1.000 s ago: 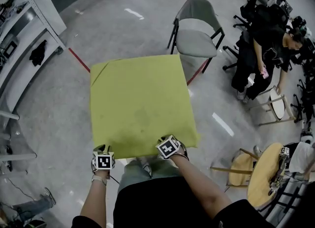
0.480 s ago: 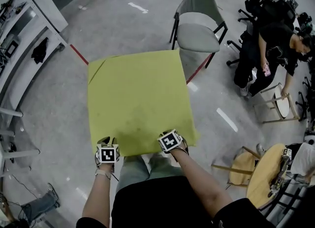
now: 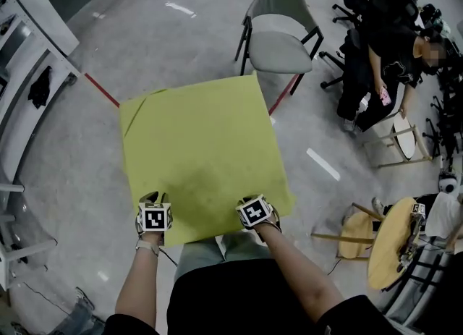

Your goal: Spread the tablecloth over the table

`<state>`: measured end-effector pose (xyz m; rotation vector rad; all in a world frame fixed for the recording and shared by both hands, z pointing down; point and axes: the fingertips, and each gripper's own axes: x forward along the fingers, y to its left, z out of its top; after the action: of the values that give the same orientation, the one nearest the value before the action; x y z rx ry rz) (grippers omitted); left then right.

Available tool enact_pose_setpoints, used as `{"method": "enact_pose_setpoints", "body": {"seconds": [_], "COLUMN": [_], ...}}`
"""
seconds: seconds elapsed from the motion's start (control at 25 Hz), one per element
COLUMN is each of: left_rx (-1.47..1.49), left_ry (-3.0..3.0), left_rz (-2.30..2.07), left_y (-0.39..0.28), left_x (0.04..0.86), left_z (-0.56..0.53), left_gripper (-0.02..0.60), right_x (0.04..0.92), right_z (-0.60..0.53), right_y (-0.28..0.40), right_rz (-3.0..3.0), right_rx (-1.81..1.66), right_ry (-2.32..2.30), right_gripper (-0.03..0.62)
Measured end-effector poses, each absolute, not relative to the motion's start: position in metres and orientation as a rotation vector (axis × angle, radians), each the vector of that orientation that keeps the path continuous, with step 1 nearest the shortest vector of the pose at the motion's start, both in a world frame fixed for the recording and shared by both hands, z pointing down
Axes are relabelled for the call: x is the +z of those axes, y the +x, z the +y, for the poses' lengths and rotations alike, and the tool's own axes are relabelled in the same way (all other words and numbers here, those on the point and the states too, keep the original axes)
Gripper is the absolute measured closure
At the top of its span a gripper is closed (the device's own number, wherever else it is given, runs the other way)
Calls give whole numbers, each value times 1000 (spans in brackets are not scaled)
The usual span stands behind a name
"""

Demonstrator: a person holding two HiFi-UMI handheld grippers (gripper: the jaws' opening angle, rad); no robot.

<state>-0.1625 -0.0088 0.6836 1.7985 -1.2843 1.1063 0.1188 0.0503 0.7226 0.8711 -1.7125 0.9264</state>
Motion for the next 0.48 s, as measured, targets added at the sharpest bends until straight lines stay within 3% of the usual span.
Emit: {"method": "enact_pose_setpoints", "body": {"seconds": [0.48], "left_rx": [1060], "left_ry": [1932], "left_rz": [-1221], "left_y": [-196], "left_x": [687], "left_z": [-123], "left_gripper": [479], "right_x": [709], "right_z": [35], "right_y": [96], "right_rz": [-1639], "right_rx": [954], "right_ry": [1011], "right_gripper": [526]}}
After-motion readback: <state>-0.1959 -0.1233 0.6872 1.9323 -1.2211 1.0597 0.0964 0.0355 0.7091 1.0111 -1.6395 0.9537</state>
